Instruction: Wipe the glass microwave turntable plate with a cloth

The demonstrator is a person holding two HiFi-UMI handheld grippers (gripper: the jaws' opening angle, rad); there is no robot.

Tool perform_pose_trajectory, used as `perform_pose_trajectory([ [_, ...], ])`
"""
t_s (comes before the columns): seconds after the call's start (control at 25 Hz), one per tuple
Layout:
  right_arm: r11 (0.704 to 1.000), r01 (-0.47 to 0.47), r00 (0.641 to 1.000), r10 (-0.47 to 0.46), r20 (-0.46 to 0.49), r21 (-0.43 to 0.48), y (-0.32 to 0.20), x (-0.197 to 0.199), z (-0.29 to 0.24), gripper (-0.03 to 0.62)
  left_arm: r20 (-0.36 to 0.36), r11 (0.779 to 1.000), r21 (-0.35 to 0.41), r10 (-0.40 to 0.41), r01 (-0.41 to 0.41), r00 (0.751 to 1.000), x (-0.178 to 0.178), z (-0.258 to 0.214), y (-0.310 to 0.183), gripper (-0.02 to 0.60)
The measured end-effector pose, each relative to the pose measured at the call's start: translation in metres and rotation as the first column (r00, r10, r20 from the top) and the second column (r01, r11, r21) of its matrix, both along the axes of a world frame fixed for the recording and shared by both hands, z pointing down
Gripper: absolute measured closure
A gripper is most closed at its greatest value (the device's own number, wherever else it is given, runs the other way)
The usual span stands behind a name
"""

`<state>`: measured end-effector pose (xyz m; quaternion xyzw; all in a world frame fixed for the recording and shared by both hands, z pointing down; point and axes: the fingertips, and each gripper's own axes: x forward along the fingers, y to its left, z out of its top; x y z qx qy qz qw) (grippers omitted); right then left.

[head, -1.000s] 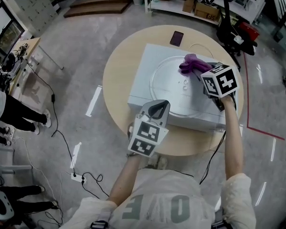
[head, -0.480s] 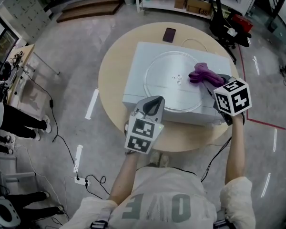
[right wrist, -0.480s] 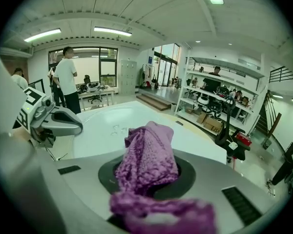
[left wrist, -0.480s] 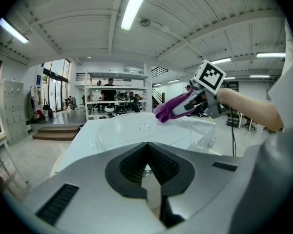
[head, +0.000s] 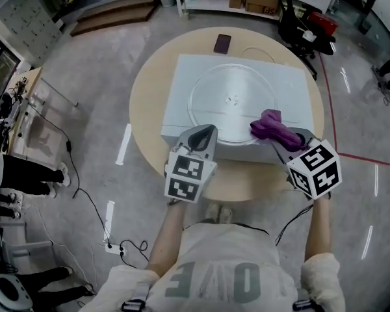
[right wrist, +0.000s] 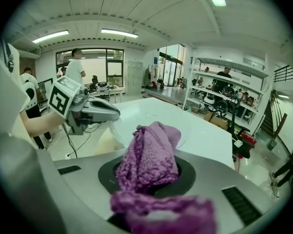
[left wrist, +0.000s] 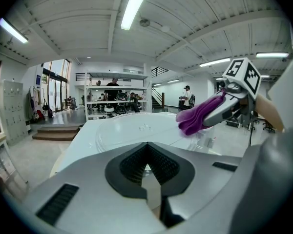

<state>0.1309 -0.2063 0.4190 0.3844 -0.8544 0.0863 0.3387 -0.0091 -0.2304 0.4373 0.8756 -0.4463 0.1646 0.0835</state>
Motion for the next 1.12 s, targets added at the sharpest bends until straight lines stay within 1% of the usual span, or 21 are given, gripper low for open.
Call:
perform_pose_trajectory([
  [0.2, 0.994, 0.106, 0.994, -0.106, -0.024, -0.011, 0.022, -0.037, 0.003, 0.546, -0.003, 1.000, 0.005, 0.000, 0.000, 1.000, 0.001, 0.000, -0.001, 0.586],
  [0.36, 0.986, 0.169, 0.984, -0.169, -0.049, -0.007, 0.025, -0.071, 0.003, 0.546, -0.002, 1.000, 0.007, 0.001, -0.001, 1.000, 0.002, -0.001, 0.001, 0.586],
  [0.76, 0.970, 0.242, 0.970, -0.242, -0.019, 0.000, -0.013, -0.116, 0.002, 0.546, -0.011, 1.000, 0.009, 0.008, -0.008, 1.000, 0.005, -0.003, 0.002, 0.586],
  [0.88, 0.960, 0.281, 0.960, -0.281, -0.010, -0.020, -0.028, -0.126, 0.001, 0.546, -0.009, 1.000, 0.006, 0.010, -0.010, 1.000, 0.006, -0.003, 0.001, 0.586],
  [1.12, 0.928, 0.368, 0.930, -0.368, 0.016, -0.056, -0.046, -0.148, -0.001, 0.546, -0.011, 1.000, 0.008, 0.007, -0.007, 1.000, 0.006, -0.004, 0.000, 0.586],
])
